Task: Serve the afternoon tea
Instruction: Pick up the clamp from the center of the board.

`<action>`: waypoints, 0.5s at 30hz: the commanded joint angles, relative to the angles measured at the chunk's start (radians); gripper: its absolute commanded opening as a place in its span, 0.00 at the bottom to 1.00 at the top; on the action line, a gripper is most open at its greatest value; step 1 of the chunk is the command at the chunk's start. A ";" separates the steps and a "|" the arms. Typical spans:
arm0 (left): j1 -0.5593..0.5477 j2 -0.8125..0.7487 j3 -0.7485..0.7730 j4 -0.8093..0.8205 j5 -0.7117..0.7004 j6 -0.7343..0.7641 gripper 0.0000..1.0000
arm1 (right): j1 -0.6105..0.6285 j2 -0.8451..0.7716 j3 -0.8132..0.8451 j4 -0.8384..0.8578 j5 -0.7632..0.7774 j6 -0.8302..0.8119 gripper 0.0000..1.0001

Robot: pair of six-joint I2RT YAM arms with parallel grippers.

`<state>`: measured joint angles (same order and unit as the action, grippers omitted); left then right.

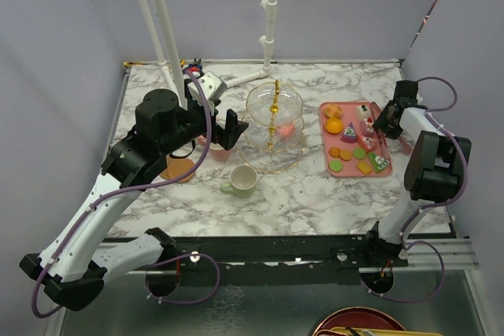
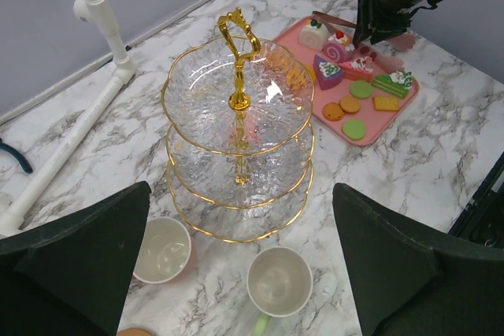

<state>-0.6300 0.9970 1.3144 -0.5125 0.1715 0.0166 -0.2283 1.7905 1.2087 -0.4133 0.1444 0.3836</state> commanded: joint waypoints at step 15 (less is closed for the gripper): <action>0.004 -0.038 0.007 -0.004 -0.004 0.018 0.99 | 0.000 0.095 0.135 -0.045 0.065 -0.015 0.25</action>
<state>-0.6300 0.9646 1.3140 -0.5129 0.1711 0.0273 -0.2283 1.8847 1.3087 -0.4347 0.1707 0.3763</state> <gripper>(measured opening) 0.991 0.280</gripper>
